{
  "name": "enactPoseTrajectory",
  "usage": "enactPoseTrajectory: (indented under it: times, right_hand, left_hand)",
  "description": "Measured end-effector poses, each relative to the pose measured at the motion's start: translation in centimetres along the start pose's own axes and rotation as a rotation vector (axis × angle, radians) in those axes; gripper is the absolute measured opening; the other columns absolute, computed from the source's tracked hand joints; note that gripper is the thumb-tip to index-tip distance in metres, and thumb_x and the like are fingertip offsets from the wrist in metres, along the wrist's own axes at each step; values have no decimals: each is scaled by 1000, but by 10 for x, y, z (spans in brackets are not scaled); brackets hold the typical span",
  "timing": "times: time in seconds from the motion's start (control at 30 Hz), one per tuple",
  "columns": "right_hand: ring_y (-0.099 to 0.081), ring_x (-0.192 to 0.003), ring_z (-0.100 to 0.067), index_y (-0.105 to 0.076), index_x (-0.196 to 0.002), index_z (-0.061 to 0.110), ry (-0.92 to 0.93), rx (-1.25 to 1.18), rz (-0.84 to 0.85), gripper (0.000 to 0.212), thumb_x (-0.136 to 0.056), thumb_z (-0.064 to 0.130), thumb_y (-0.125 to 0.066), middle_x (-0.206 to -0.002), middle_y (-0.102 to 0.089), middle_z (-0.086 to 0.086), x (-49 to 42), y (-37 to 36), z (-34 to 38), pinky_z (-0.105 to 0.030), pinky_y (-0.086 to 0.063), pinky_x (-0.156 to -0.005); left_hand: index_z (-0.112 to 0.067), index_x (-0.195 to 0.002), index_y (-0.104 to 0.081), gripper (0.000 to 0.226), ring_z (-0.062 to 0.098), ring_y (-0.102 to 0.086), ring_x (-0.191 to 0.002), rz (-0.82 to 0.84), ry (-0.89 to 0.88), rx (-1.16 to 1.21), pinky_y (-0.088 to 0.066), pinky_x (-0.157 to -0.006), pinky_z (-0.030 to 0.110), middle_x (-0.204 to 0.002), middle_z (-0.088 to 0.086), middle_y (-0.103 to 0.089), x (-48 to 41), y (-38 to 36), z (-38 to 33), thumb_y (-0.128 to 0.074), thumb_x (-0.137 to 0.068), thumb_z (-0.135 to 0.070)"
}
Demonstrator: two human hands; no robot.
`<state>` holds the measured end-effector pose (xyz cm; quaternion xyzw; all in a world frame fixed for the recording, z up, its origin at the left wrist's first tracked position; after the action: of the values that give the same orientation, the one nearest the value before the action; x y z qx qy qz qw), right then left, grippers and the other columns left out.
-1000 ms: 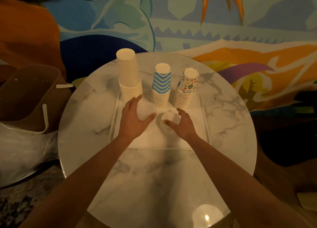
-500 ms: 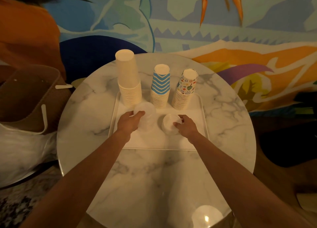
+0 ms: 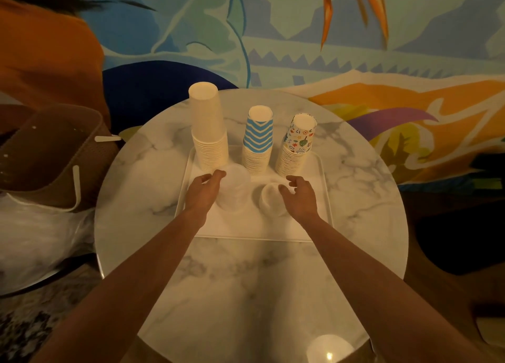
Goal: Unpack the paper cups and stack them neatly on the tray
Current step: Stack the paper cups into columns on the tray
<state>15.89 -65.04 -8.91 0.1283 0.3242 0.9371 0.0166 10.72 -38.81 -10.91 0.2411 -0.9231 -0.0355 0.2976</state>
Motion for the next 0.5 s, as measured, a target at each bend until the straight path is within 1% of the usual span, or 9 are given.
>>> enactPoseTrajectory:
  times: [0.03, 0.1, 0.17, 0.3, 0.43, 0.5]
  right_hand:
    - [-49, -116, -26, -54, -125, 12, 47, 10, -20, 38, -89, 24, -60, -123, -56, -10, 1, 1, 8, -38, -41, -100]
    - [-49, -114, -25, -58, -120, 12, 146, 8, -45, 33, -88, 21, -61, -119, -58, -8, 6, 3, 28, -36, -42, -97]
    - [-50, -111, -24, -61, -116, 12, 241, -9, -47, 30, -86, 19, -63, -115, -59, -6, 12, 1, 48, -35, -42, -95]
    - [-49, -110, -22, -61, -114, 13, 381, -11, 7, 31, -85, 20, -64, -115, -58, -6, 26, -11, 82, -34, -43, -95]
    - [-51, -108, -21, -62, -112, 11, 478, -24, 43, 29, -84, 19, -65, -113, -59, -7, 41, -19, 109, -31, -42, -93]
    - [-52, -106, -23, -63, -109, 10, 527, -37, 65, 26, -84, 17, -65, -109, -61, -7, 49, -23, 120, -35, -44, -92]
  left_hand:
    - [-16, -124, -56, 56, 21, -54, -107, -35, -35, -17, -46, -96, 36, -120, 1, -58, 3, 5, -5, -65, -77, -46]
    - [-18, -122, -56, 51, 18, -56, -100, -91, -102, -48, -43, -87, 28, -116, 0, -60, 10, 12, -12, -68, -78, -42]
    - [-18, -120, -56, 48, 13, -55, -95, -122, -181, -76, -40, -81, 24, -115, 1, -62, 18, 17, -21, -70, -78, -39]
    - [-16, -115, -59, 41, 11, -55, -87, -182, -277, -111, -36, -76, 19, -106, -1, -62, 36, 30, -33, -72, -79, -31]
    - [-17, -115, -60, 39, 12, -55, -92, -195, -340, -145, -38, -77, 21, -105, -3, -60, 52, 43, -37, -72, -80, -31]
    - [-17, -115, -60, 39, 13, -57, -95, -202, -364, -165, -39, -78, 23, -109, -1, -61, 57, 52, -37, -71, -81, -31]
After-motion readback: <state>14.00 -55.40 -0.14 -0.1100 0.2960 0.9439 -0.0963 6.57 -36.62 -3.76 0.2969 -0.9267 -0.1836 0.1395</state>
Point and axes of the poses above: each hand's wrist, its own x-axis away from the middle knuckle, its own y-axis out of the back of the hand, z = x × y, the point moved 10 cm from there along -x, towards the middle knuckle
